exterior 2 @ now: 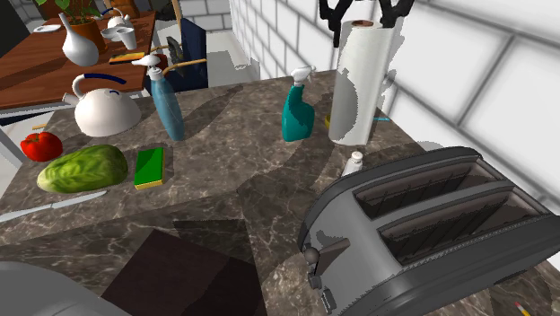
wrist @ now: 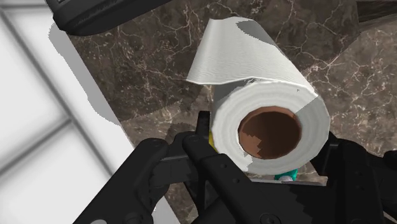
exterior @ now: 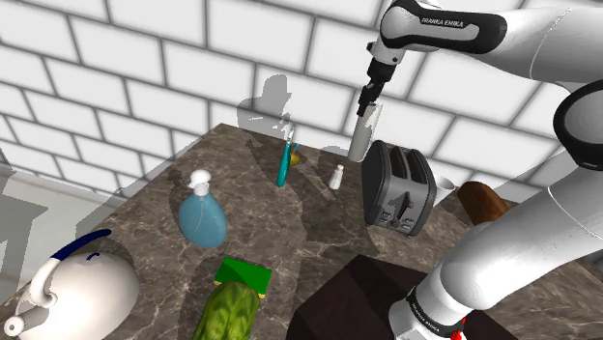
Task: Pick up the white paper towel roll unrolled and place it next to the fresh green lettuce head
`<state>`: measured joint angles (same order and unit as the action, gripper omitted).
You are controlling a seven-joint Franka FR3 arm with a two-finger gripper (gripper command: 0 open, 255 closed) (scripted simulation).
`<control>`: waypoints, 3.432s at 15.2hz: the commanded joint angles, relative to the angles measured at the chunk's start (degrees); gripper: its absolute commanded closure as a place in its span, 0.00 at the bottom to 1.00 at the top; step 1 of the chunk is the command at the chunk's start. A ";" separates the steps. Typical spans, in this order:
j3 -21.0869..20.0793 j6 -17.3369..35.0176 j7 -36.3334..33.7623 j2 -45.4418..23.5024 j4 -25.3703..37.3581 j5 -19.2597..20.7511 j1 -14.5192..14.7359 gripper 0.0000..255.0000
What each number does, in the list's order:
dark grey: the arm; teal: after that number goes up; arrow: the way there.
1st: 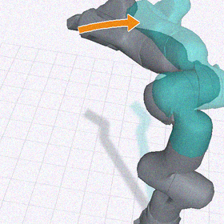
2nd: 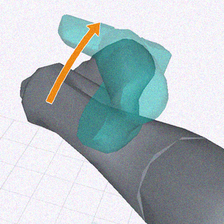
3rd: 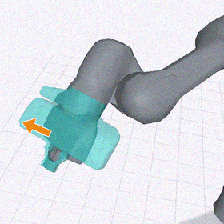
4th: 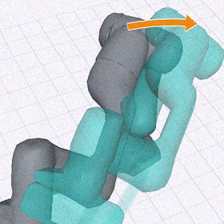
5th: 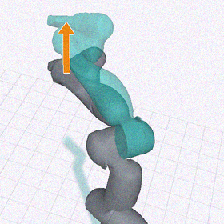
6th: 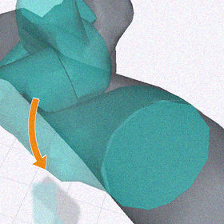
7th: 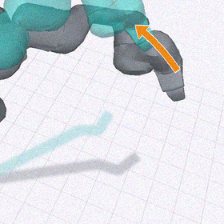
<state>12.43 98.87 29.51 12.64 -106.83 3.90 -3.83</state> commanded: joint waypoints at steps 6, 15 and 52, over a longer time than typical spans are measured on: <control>0.06 -5.42 0.43 -1.27 6.67 -0.30 0.05 1.00; -0.71 -11.47 -0.50 -2.02 13.40 -0.50 0.61 1.00; -39.27 -7.20 -52.88 8.03 -1.75 -8.87 15.70 1.00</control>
<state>-25.58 91.40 -21.71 21.75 -109.39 -5.01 11.64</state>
